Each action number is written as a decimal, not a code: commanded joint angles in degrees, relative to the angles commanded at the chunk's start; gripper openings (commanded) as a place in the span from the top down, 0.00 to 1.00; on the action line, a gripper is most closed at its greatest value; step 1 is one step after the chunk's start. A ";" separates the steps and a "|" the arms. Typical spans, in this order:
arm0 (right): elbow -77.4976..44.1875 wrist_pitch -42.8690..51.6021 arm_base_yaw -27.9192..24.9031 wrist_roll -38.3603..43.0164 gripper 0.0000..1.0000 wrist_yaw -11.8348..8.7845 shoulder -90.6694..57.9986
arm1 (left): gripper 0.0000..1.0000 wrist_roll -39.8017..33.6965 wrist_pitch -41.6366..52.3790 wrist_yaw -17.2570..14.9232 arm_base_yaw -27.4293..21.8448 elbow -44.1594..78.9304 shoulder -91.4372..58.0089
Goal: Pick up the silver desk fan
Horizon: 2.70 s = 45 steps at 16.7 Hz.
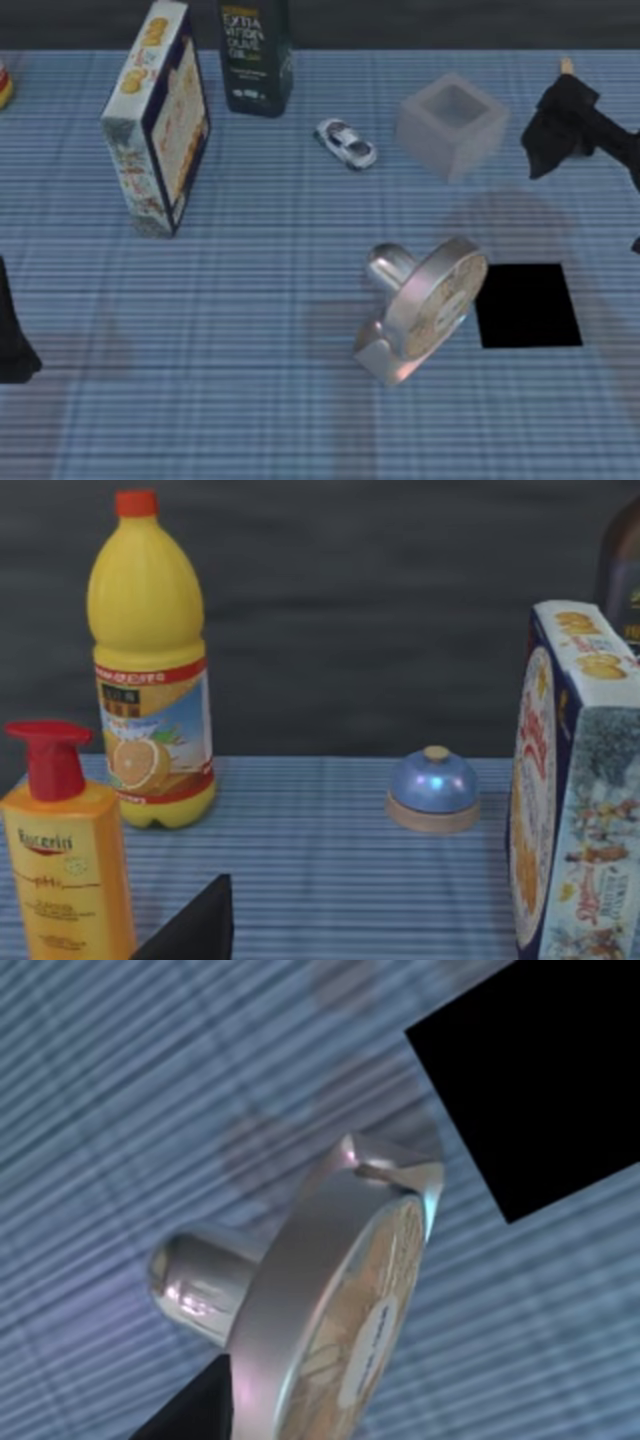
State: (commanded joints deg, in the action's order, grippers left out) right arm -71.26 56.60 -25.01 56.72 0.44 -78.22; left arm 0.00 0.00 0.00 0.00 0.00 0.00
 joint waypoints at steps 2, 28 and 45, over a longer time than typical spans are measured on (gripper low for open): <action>-10.14 6.78 -3.31 7.49 0.00 -0.12 -10.53 | 0.00 0.00 0.00 0.00 0.00 0.00 0.00; -23.95 13.44 -12.10 26.02 0.00 -0.30 -36.91 | 0.00 0.00 0.00 0.00 0.00 0.00 0.00; -23.95 13.44 -12.10 26.02 1.00 -0.30 -36.91 | 0.00 0.00 0.00 0.00 0.00 0.00 0.00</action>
State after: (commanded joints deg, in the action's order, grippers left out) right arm -95.20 70.03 -37.11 82.74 0.14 -115.13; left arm 0.00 0.00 0.00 0.00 0.00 0.00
